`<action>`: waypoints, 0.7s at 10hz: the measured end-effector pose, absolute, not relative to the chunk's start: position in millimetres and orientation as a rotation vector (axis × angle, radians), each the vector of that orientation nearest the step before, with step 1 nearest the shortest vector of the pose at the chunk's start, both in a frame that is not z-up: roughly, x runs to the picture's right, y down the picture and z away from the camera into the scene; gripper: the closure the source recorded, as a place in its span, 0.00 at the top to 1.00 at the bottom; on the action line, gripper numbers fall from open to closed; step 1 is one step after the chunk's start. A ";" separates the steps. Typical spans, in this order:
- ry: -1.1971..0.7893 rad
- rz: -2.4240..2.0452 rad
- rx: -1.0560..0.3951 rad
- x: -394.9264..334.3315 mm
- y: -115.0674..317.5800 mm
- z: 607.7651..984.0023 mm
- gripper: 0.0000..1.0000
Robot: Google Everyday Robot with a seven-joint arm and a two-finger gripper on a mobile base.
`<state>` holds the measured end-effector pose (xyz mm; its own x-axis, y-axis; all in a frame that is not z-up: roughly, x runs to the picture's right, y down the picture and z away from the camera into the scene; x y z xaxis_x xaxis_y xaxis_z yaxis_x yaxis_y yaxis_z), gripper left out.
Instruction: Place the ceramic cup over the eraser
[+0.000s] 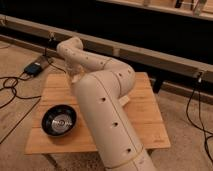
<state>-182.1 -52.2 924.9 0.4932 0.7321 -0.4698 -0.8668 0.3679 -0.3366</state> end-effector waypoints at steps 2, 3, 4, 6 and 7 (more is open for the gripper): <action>0.239 1.045 -0.617 -187.9 -54.1 926.7 0.65; 0.234 1.044 -0.625 -190.0 -54.6 927.2 0.65; 0.224 1.042 -0.636 -193.4 -55.8 928.4 0.65; 0.213 1.036 -0.649 -197.6 -57.0 930.3 0.65; 0.206 1.031 -0.653 -200.8 -58.2 931.7 0.65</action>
<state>-200.8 -58.2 931.7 0.5148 0.7281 -0.4527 -0.8461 0.3461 -0.4054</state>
